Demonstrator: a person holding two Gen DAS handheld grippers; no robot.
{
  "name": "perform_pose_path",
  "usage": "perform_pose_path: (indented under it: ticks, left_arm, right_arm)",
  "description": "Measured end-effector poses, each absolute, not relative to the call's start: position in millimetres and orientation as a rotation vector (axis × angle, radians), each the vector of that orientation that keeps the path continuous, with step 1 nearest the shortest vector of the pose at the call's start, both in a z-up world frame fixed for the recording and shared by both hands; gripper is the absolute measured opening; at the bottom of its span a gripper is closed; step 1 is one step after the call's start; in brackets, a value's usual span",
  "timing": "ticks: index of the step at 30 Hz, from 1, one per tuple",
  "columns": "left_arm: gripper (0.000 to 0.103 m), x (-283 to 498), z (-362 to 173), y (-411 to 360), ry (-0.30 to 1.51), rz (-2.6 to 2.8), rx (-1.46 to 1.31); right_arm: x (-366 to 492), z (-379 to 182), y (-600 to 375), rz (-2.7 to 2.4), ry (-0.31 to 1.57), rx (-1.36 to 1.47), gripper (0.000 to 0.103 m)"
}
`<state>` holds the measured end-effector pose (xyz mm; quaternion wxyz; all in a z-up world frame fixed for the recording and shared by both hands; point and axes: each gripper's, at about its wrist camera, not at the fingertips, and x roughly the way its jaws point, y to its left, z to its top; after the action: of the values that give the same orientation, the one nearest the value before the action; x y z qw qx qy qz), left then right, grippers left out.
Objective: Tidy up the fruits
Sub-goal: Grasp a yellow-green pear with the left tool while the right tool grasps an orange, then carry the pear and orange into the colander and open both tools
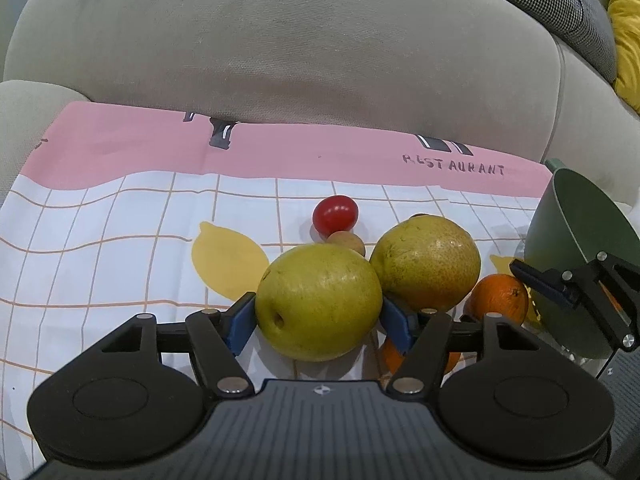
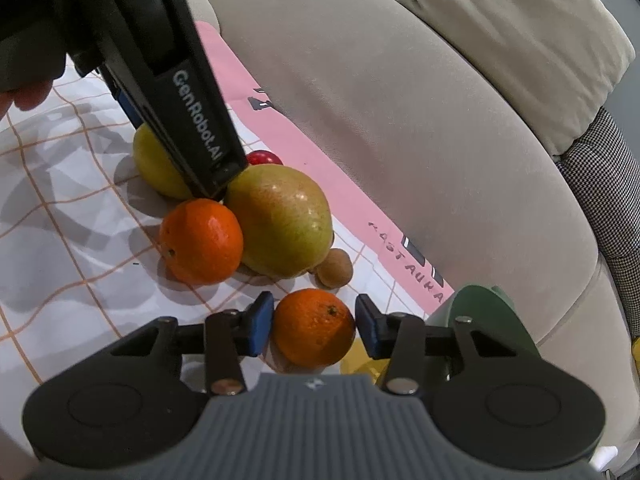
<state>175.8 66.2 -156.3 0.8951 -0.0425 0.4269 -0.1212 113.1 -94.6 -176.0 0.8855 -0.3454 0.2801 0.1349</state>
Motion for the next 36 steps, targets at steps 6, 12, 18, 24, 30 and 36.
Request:
perform_pose_path:
  ticks: [6,12,18,24,30,36]
  left_arm:
    - [0.075,173,-153,67,0.897,-0.227,-0.089]
    - [0.075,164,-144,72,0.888,-0.212,-0.123]
    - [0.075,147,-126,73,0.854,-0.208,-0.118]
    - [0.075,130,-101,65,0.815,-0.230,-0.113]
    - [0.075,118,-78,43,0.796,-0.291,-0.085]
    - [0.075,112,-58,9,0.774,-0.383,-0.034]
  right_arm:
    - [115,-171,-97,0.288,0.568,-0.713,0.041]
    - [106,-159,-97,0.312,0.544,-0.700,0.041]
    - [95,-143,-102,0.318,0.522,-0.677,0.041]
    - [81,-125,-107,0.320,0.493,-0.651,0.041]
    - [71,-101,-125,0.327,0.507,-0.560,0.041]
    - [72,-76,-163,0.322,0.581,-0.409,0.041]
